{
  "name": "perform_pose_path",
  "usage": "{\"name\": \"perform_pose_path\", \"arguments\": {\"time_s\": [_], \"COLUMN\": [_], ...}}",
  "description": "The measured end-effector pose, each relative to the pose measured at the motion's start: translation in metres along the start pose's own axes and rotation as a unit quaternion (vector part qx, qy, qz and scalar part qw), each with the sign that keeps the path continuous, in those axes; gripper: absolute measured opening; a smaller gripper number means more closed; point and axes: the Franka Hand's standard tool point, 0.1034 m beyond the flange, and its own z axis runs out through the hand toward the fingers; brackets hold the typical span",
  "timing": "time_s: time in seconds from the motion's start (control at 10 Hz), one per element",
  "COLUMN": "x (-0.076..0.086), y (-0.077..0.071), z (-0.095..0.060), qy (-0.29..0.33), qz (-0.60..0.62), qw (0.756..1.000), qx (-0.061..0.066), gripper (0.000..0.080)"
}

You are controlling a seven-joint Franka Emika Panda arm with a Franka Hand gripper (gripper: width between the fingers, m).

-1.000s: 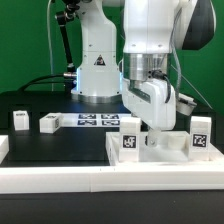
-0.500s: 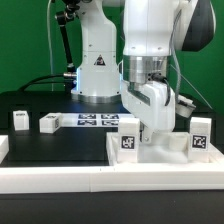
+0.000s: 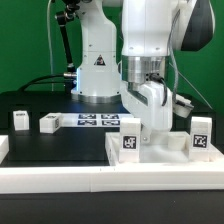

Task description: Assemble square table

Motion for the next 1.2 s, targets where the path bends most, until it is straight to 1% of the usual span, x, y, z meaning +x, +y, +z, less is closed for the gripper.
{"name": "perform_pose_path", "arguments": {"time_s": [0.2,0.3,0.4,0.6,0.7,0.9,1.2], "x": [0.001,0.012,0.023,0.055,0.063,0.061,0.064], "y": [0.001,0.007,0.013,0.023,0.024,0.024,0.025], "z": [0.0,0.0,0.0,0.0,-0.001,-0.001,-0.001], "qy": [0.0,-0.002,0.0,0.007,0.008,0.008,0.008], "qz": [-0.003,-0.039,-0.055,-0.093,-0.096,-0.1,-0.196], "qw": [1.0,0.999,0.998,0.996,0.995,0.995,0.98], "qx": [0.0,-0.011,-0.013,-0.012,-0.012,-0.012,-0.013], "gripper": [0.0078,0.0078,0.0078,0.0073,0.0073,0.007,0.007]}}
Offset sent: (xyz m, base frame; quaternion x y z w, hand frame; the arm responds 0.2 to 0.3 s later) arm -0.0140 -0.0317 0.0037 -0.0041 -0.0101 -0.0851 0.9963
